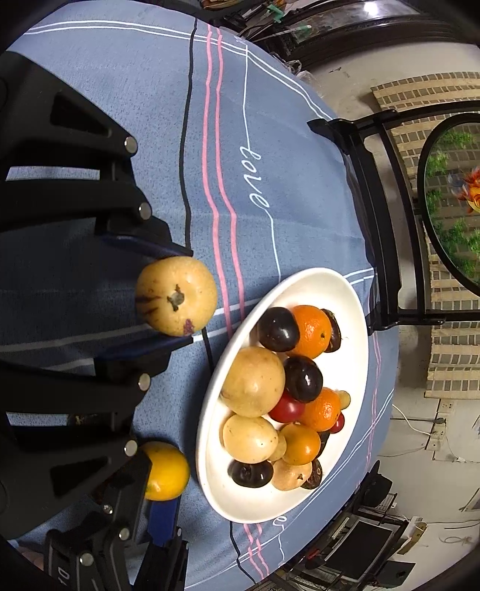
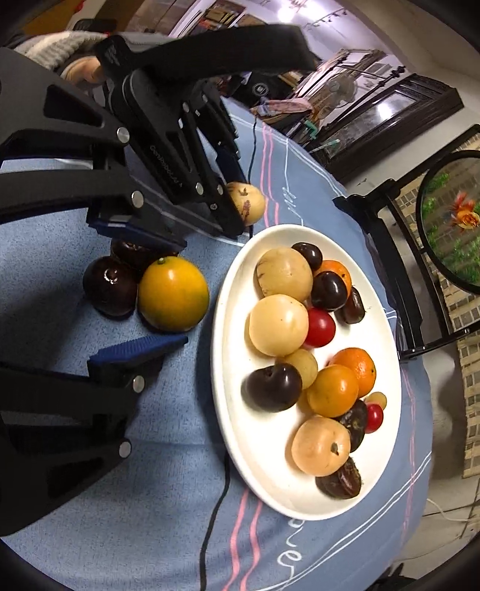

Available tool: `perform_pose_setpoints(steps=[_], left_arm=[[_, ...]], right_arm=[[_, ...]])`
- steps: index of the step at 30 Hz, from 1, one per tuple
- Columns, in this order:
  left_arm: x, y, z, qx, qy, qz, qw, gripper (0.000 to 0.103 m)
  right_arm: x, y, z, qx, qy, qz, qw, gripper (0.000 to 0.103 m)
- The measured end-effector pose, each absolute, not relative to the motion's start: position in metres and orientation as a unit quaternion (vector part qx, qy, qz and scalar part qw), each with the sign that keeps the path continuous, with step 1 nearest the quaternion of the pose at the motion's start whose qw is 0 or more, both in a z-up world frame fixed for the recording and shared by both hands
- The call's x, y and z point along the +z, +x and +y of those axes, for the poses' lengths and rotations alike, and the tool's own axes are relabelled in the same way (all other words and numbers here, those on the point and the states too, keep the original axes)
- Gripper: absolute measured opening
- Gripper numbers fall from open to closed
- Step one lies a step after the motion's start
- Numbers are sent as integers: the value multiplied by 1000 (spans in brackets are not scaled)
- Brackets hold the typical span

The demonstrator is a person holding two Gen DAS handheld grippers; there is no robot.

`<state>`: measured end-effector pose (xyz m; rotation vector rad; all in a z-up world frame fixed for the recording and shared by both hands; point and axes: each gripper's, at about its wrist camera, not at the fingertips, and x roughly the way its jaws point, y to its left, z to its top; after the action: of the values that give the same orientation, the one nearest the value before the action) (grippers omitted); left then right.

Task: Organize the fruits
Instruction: 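Lower the pear and yellow orange onto the plate and open both tools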

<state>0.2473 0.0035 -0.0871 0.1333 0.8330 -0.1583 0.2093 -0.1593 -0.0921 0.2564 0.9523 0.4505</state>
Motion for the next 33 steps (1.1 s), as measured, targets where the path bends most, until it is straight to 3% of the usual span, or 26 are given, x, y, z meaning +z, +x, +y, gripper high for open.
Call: perform_pose_setpoints(steps=[14, 22, 28, 33], left_arm=[[-79, 240, 1, -58, 84, 375, 921, 41], [-53, 238, -3, -74, 69, 351, 931, 41], [-24, 272, -23, -87, 61, 339, 935, 41], [-29, 308, -45, -102, 48, 347, 931, 41]], right_arm=[[-89, 207, -163, 209, 116, 444, 864, 40], [-49, 189, -187, 194, 128, 377, 897, 40], [-15, 226, -220, 122, 122, 340, 925, 40], [-20, 278, -224, 94, 124, 344, 926, 40]])
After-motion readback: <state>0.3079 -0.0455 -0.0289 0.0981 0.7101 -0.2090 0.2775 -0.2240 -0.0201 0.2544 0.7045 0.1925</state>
